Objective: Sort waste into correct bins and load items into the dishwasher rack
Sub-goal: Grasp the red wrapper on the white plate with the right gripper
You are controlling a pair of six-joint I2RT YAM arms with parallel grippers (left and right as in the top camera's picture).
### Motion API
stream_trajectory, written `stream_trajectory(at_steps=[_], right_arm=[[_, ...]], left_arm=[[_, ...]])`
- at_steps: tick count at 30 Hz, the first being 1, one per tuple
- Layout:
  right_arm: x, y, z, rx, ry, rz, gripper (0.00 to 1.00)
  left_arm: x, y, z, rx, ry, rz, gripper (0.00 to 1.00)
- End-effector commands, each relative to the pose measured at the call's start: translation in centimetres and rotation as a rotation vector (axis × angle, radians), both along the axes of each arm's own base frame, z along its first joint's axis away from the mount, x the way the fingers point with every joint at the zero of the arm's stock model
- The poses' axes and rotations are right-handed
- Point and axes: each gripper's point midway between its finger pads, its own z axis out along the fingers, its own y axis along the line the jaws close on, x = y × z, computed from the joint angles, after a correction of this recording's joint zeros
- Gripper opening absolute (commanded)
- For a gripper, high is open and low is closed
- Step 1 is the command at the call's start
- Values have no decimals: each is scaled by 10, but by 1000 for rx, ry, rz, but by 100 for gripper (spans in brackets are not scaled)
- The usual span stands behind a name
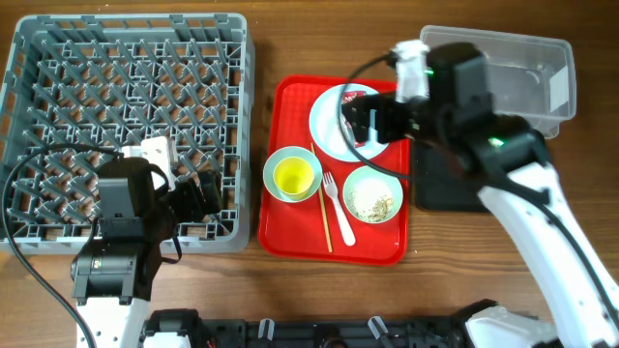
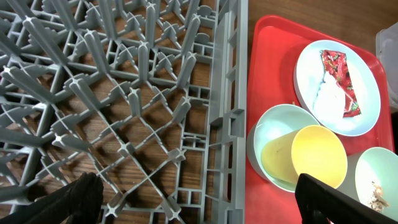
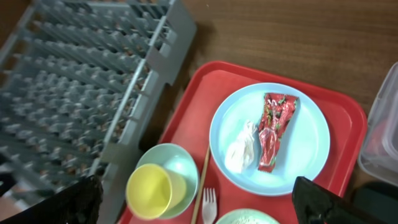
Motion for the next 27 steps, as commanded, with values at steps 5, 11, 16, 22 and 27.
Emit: stream_trajectory(at_steps=[5,11,16,22,27], right_arm=[[27,8,-96,-114,237,-202,85],[26,26,-166,-131,411,-196,84],[24,25,-219,-161,531,-262,79],[31,32,-244,-133,555,-297,64],[37,30,-243,-121,540,-348,40]], left_arm=[[2,-1,8,-15,-19,2,100],[2,-1,8,-15,-18,2,100],[2,-1,8,-15,-17,2,100],[2,-1,8,-15,-16,2,100],[1,-1,7,-16,-9,2,100]])
